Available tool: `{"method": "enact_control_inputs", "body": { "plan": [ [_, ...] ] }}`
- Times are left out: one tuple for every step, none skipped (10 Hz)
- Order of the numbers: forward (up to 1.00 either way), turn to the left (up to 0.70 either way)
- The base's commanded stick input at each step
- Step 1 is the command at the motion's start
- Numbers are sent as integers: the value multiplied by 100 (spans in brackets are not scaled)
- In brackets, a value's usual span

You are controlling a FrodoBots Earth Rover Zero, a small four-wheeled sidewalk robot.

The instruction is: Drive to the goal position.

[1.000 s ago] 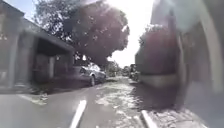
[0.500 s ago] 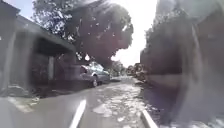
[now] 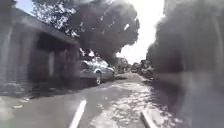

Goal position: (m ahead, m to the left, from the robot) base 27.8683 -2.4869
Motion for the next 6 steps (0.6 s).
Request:
{"method": "enact_control_inputs", "body": {
  "plan": [
    [100, -39],
    [100, -39],
    [100, -39],
    [100, -30],
    [100, -12],
    [100, 0]
  ]
}}
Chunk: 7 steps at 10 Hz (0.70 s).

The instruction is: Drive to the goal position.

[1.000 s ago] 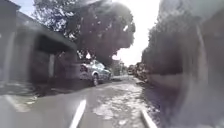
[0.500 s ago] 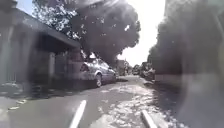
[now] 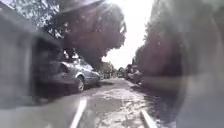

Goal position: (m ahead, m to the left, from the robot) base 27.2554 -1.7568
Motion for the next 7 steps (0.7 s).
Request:
{"method": "enact_control_inputs", "body": {
  "plan": [
    [100, 0],
    [100, 0],
    [100, 0],
    [100, 0],
    [100, 0],
    [100, 0],
    [100, 0]
  ]
}}
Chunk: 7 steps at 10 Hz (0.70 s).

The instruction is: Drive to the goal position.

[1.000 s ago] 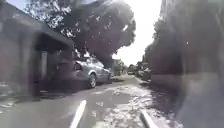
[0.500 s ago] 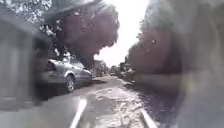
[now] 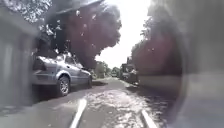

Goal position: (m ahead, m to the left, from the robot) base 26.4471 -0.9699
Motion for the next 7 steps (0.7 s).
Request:
{"method": "enact_control_inputs", "body": {
  "plan": [
    [100, -12],
    [100, -30],
    [100, -39],
    [100, -39],
    [100, -39],
    [100, -39],
    [100, -28]
  ]
}}
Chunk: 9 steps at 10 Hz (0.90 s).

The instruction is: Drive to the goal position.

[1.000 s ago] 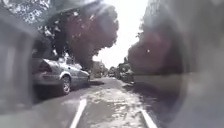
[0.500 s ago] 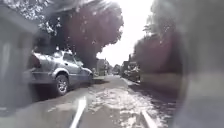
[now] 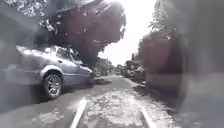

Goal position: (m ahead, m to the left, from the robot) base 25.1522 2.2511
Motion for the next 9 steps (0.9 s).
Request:
{"method": "enact_control_inputs", "body": {
  "plan": [
    [100, -8],
    [100, -3],
    [100, 0],
    [100, 0],
    [100, 0],
    [100, 0],
    [100, 0],
    [100, 0],
    [100, 0]
  ]
}}
